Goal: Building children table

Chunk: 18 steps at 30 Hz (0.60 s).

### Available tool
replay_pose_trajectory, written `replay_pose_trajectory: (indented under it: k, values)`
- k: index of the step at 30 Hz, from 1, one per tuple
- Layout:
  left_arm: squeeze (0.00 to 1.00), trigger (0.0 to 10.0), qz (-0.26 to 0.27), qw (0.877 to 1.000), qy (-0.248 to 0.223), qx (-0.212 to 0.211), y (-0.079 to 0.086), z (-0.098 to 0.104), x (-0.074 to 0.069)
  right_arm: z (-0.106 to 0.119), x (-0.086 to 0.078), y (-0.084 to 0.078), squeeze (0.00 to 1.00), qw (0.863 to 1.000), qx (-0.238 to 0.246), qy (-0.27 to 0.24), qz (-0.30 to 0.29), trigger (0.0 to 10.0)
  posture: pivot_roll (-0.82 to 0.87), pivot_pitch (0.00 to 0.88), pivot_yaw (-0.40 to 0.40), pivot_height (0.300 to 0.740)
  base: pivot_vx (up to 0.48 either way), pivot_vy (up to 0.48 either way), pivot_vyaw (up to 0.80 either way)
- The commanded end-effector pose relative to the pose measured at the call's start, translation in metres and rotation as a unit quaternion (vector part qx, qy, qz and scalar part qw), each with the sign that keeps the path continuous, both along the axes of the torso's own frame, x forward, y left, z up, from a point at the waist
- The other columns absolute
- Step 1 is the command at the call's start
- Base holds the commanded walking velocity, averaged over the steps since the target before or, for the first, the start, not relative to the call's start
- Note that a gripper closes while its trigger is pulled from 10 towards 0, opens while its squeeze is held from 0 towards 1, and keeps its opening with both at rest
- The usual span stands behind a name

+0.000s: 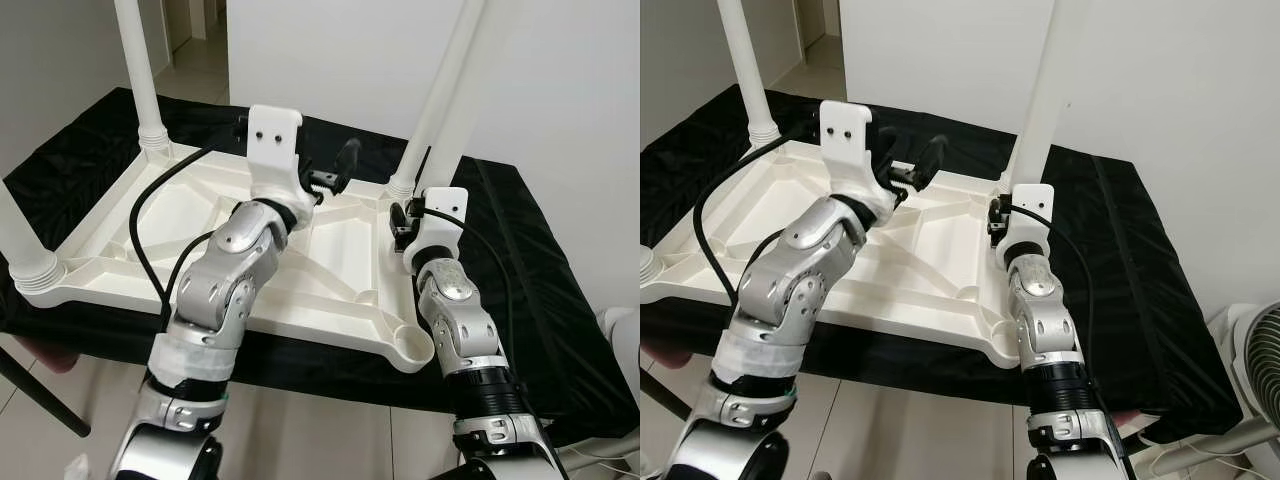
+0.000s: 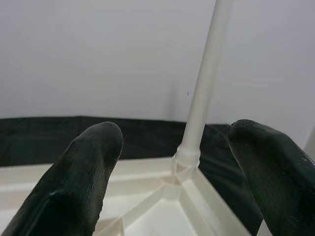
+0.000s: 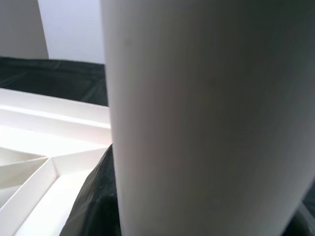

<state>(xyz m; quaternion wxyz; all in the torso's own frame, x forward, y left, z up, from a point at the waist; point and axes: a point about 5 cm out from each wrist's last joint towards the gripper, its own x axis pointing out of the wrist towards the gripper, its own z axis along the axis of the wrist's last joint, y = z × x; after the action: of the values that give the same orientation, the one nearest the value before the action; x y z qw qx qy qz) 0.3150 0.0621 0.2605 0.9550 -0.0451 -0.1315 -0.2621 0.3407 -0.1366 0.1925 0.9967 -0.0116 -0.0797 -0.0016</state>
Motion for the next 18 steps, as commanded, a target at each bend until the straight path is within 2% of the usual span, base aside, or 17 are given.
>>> replay_pose_trajectory:
  k: [1,5,9,10,11,13,15,18]
  values:
    - [0.0,10.0,-0.057,0.998,-0.013,0.024,-0.008,-0.004,-0.005,0.004,-0.002,-0.008,0.0,1.0,-0.001,-0.016,-0.012,10.0,-0.03,0.02,-0.123,0.74,0.0,0.0,0.0]
    - [0.0,10.0,-0.061,0.997,-0.013,0.044,-0.008,-0.019,-0.01,0.0,-0.007,-0.013,0.0,1.0,0.006,-0.019,-0.014,10.0,-0.03,0.016,-0.124,0.74,0.0,0.0,0.0]
    - [0.0,10.0,-0.063,0.996,-0.03,0.053,-0.009,-0.022,-0.013,-0.001,-0.008,-0.014,0.0,1.0,0.007,-0.018,-0.008,10.0,-0.03,0.016,-0.124,0.74,0.0,0.0,0.0]
    - [0.0,10.0,-0.08,0.992,-0.046,0.081,-0.011,-0.039,-0.02,-0.004,-0.013,-0.013,0.0,1.0,0.004,-0.024,0.015,10.0,-0.02,0.02,-0.125,0.74,0.0,0.0,0.0]
    - [0.0,10.0,-0.08,0.992,-0.046,0.081,-0.011,-0.039,-0.02,-0.004,-0.013,-0.013,0.0,1.0,0.004,-0.024,0.015,10.0,-0.02,0.02,-0.125,0.74,0.0,0.0,0.0]
    - [0.0,10.0,-0.107,0.987,-0.055,0.103,-0.015,-0.051,-0.029,-0.005,-0.018,-0.011,0.0,0.999,0.003,-0.031,0.032,10.0,-0.01,0.017,-0.124,0.74,0.0,0.0,0.0]
    - [0.0,10.0,-0.116,0.986,-0.059,0.107,-0.017,-0.055,-0.032,-0.006,-0.019,-0.011,0.0,0.999,0.004,-0.033,0.037,10.0,-0.01,0.017,-0.124,0.74,0.0,0.0,0.0]
    - [0.0,10.0,-0.172,0.978,-0.061,0.098,-0.024,-0.06,-0.044,-0.01,-0.022,-0.013,0.0,0.998,-0.012,-0.034,0.043,10.0,-0.03,0.006,-0.105,0.74,0.0,0.0,0.0]
